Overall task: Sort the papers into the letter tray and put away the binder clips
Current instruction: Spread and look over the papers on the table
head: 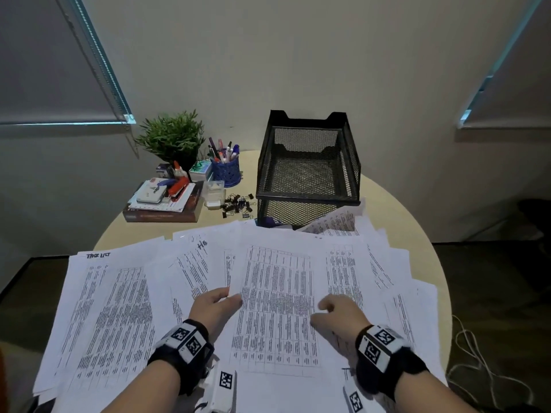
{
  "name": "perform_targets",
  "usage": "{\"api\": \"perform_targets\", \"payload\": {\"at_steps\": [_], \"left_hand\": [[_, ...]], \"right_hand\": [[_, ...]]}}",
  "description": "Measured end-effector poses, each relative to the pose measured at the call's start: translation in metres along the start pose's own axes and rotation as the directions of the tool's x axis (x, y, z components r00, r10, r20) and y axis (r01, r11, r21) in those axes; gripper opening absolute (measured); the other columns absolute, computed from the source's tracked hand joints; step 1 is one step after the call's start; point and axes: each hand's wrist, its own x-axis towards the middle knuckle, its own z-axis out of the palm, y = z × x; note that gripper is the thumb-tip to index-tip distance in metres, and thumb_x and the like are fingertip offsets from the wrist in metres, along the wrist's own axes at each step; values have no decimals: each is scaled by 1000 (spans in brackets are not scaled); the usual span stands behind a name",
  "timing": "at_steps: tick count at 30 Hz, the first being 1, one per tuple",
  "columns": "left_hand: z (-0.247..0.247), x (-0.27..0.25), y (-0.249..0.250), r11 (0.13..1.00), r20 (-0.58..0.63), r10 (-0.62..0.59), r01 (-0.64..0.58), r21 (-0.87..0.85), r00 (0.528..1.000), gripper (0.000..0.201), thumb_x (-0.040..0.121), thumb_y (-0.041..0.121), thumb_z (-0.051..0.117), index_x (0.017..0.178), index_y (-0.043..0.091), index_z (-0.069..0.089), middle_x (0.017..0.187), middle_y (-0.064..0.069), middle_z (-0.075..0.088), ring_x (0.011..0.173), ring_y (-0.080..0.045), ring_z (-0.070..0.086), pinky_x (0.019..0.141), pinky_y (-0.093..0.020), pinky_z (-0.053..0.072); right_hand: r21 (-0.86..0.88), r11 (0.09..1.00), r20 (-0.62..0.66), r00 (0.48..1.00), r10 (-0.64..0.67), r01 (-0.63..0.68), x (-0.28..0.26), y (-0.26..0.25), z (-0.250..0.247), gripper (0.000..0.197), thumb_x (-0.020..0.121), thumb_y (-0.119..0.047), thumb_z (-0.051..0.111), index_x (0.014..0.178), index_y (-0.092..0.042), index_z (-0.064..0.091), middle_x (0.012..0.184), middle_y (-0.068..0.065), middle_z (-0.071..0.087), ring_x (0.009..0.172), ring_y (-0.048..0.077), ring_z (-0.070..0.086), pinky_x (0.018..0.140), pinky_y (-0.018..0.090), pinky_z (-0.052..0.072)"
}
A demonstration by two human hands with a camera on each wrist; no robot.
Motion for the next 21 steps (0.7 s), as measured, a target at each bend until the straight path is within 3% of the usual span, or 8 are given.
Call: {"api": "perform_targets", "payload": {"at_steps": [2, 3, 5, 7, 10, 11, 16, 21], "left_hand": [[-3, 1, -1, 992, 2, 2, -2, 130, 1000, 59, 74, 30, 75, 124, 7, 56, 125, -3, 61, 120, -28, 52, 102, -42, 40], [-4, 0, 0, 988, -5, 10, -9, 154, 1000, 49, 76, 28, 74, 118, 7, 59, 117, 1, 67, 118, -29, 52, 100, -41, 41], [-8, 3, -2, 981, -62, 25, -12, 196, 998, 42, 81, 25, 70, 115, 4, 60, 115, -1, 67, 117, -33, 53, 99, -44, 43], [-15, 6, -3, 961, -72, 56, -35, 273, 996, 50, 79, 29, 71, 119, 2, 59, 126, -17, 60, 117, -39, 54, 101, -51, 42], [-31, 13, -6, 968, -82, 113, -91, 235, 990, 11, 77, 18, 73, 76, 12, 64, 83, -6, 63, 77, -22, 59, 75, -31, 46], [-38, 18, -8, 969, -85, 138, -116, 219, 987, 18, 76, 13, 73, 69, 4, 60, 73, -7, 61, 70, -20, 56, 70, -29, 43], [-50, 12, 0, 955, -53, 225, -209, 209, 973, 2, 83, -1, 61, 82, 0, 62, 76, -9, 62, 70, -20, 53, 62, -24, 40], [-52, 4, 8, 964, 29, 248, -249, 94, 968, 34, 84, -15, 48, 84, 15, 63, 89, -9, 64, 83, -23, 57, 69, -22, 42]], "right_hand": [[58, 998, -11, 1000, -9, 10, -1, -2, 8, 35, 81, -22, 64, 106, 2, 61, 92, 5, 59, 83, 17, 56, 79, 30, 48], [96, 995, -39, 999, 9, -5, -1, -3, 9, 35, 80, -20, 64, 104, 5, 60, 89, 3, 55, 80, 16, 53, 80, 33, 50], [28, 999, -140, 990, 31, -27, 6, 3, 3, 34, 79, -25, 65, 105, -4, 63, 103, 3, 58, 92, 18, 54, 90, 35, 47], [-143, 987, -221, 975, 37, -70, 14, 14, -6, 41, 77, -35, 64, 114, -18, 62, 119, 4, 57, 108, 23, 52, 91, 32, 42], [-208, 972, -237, 970, 62, -113, 15, 26, -20, 43, 77, -31, 63, 118, -18, 59, 118, 6, 57, 106, 25, 52, 84, 29, 44], [-210, 970, -235, 970, 68, -119, 13, 27, -24, 41, 78, -29, 63, 116, -15, 59, 114, 7, 59, 100, 24, 54, 80, 27, 45], [-53, 998, -225, 974, -32, 21, 6, 9, -17, 30, 86, -23, 63, 112, -10, 59, 110, 5, 61, 96, 17, 57, 81, 24, 42], [207, 964, -120, 983, -142, 165, 0, -25, 17, 41, 86, -18, 67, 123, -13, 53, 113, 2, 60, 105, 15, 57, 89, 21, 40]]}}
